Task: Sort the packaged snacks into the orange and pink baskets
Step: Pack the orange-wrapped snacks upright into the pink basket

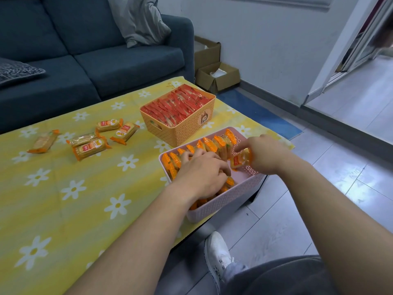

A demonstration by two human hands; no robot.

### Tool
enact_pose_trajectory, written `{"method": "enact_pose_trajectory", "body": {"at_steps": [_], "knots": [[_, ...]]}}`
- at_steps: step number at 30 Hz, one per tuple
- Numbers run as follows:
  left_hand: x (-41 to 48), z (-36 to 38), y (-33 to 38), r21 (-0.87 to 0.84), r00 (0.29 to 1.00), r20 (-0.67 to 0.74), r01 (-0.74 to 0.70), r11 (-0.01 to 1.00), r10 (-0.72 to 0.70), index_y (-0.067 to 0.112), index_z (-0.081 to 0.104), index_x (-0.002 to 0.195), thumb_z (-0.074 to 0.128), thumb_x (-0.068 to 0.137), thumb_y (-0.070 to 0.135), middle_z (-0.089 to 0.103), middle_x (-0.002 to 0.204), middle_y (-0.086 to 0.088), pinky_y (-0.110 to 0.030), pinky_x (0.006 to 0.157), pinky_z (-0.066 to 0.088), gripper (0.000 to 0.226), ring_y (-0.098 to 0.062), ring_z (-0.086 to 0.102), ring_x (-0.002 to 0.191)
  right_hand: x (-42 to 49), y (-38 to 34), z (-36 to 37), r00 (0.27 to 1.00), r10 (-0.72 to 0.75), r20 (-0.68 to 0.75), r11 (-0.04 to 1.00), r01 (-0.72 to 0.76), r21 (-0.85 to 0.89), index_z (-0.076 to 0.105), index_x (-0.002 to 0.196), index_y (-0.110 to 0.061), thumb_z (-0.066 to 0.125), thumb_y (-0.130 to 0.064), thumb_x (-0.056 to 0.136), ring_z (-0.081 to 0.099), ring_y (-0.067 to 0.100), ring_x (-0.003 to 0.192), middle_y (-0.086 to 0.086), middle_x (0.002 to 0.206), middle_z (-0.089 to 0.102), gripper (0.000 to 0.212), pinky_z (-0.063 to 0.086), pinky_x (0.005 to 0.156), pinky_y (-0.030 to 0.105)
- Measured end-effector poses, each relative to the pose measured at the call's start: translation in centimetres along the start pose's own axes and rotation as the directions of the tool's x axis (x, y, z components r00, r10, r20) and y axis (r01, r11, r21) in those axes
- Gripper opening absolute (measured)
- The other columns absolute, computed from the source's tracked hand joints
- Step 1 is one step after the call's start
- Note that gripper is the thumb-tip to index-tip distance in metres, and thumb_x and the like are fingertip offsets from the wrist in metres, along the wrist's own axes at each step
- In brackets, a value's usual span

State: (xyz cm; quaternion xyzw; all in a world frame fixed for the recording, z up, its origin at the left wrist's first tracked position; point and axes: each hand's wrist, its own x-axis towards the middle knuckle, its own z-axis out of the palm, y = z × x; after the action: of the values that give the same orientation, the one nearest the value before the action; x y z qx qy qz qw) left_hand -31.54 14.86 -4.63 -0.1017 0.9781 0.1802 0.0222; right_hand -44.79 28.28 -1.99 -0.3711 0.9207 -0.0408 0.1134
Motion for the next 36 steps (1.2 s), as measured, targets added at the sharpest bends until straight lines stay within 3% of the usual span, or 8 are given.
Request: {"method": "enact_pose_trajectory", "body": {"at_steps": [4,8,12,16,23,27,30,36], "knots": [[-0.1,-0.1,0.2,-0.036,0.999,0.033,0.022,0.999,-0.020,0.046,0.068,0.112,0.040,0.098,0.030,0.049,0.143,0.012,-0.053,0.111,0.015,0.035,-0.019,0.029,0.135,0.5,-1.0,0.8,0.997,-0.007,-0.074,0.973,-0.010,-0.232,0.060,0.134,-0.040,0.067,-0.023,0.093,0.051,0.025,0.120,0.005,0.122,0.066,0.045,0.046,0.087,0.037],[-0.1,-0.2,0.2,-0.053,0.998,0.051,0.039,0.998,-0.036,0.045,0.067,0.115,0.043,0.097,0.026,0.047,0.145,0.011,-0.053,0.113,0.012,0.036,-0.019,0.027,0.138,0.8,-1.3,0.6,0.995,0.035,-0.097,0.980,-0.053,-0.190,0.070,0.119,-0.036,0.072,-0.036,0.086,0.063,0.021,0.101,-0.002,0.108,0.071,0.033,0.056,0.079,0.032],[-0.1,-0.3,0.1,-0.061,0.998,0.049,0.036,0.997,-0.033,0.043,0.067,0.116,0.046,0.097,0.027,0.049,0.143,0.013,-0.052,0.112,0.013,0.033,-0.018,0.027,0.138,0.0,-2.2,-1.2,0.992,0.087,-0.086,0.992,-0.095,-0.086,0.073,0.085,-0.024,0.068,-0.049,0.082,0.067,0.017,0.075,-0.003,0.078,0.069,0.026,0.061,0.069,0.034],[-0.3,-0.4,0.3,-0.050,0.999,0.035,0.033,0.998,-0.032,0.041,0.069,0.116,0.050,0.095,0.025,0.050,0.143,0.013,-0.051,0.111,0.015,0.032,-0.019,0.030,0.137,-0.3,-3.4,-0.3,0.992,0.107,0.064,0.991,-0.101,-0.093,0.056,0.064,-0.018,0.052,-0.037,0.096,0.059,0.018,0.064,0.001,0.065,0.056,0.037,0.056,0.067,0.033],[-0.6,-1.2,0.1,-0.121,0.998,-0.061,0.028,0.992,-0.036,0.033,0.063,0.121,0.053,0.092,0.016,0.057,0.132,0.008,-0.048,0.112,0.033,0.035,-0.018,0.050,0.127,-0.1,-3.4,-0.3,0.976,0.093,0.198,0.991,-0.071,-0.117,0.053,0.069,-0.015,0.047,-0.016,0.100,0.050,0.016,0.062,0.002,0.068,0.051,0.031,0.043,0.061,0.031],[-1.3,-1.6,-0.1,-0.138,0.999,-0.029,0.033,0.990,-0.038,0.031,0.061,0.128,0.052,0.092,0.014,0.057,0.133,0.006,-0.044,0.109,0.040,0.040,-0.018,0.051,0.125,-0.3,-4.3,-0.3,0.952,0.120,0.282,0.986,-0.080,-0.149,0.054,0.073,-0.017,0.043,-0.023,0.101,0.054,0.016,0.070,0.000,0.074,0.054,0.030,0.047,0.070,0.032],[-1.8,-2.0,-0.1,-0.168,0.997,-0.067,0.026,0.985,-0.037,0.031,0.062,0.128,0.053,0.092,0.016,0.058,0.136,0.006,-0.041,0.104,0.046,0.040,-0.019,0.052,0.126,-0.7,-5.2,-0.9,0.976,0.149,0.156,0.973,-0.117,-0.197,0.057,0.079,-0.020,0.044,-0.036,0.101,0.062,0.018,0.082,-0.002,0.079,0.058,0.031,0.056,0.084,0.037],[-5.4,-4.0,-3.1,-0.374,0.934,-0.248,0.151,0.915,-0.256,0.031,0.070,0.111,0.061,0.086,0.019,0.067,0.117,0.005,-0.035,0.093,0.050,0.029,-0.018,0.061,0.109,-1.3,-10.6,-1.8,0.971,0.025,-0.237,1.000,-0.022,0.017,0.063,0.082,-0.017,0.049,-0.031,0.091,0.062,0.024,0.068,0.003,0.073,0.061,0.022,0.057,0.061,0.035]]}}
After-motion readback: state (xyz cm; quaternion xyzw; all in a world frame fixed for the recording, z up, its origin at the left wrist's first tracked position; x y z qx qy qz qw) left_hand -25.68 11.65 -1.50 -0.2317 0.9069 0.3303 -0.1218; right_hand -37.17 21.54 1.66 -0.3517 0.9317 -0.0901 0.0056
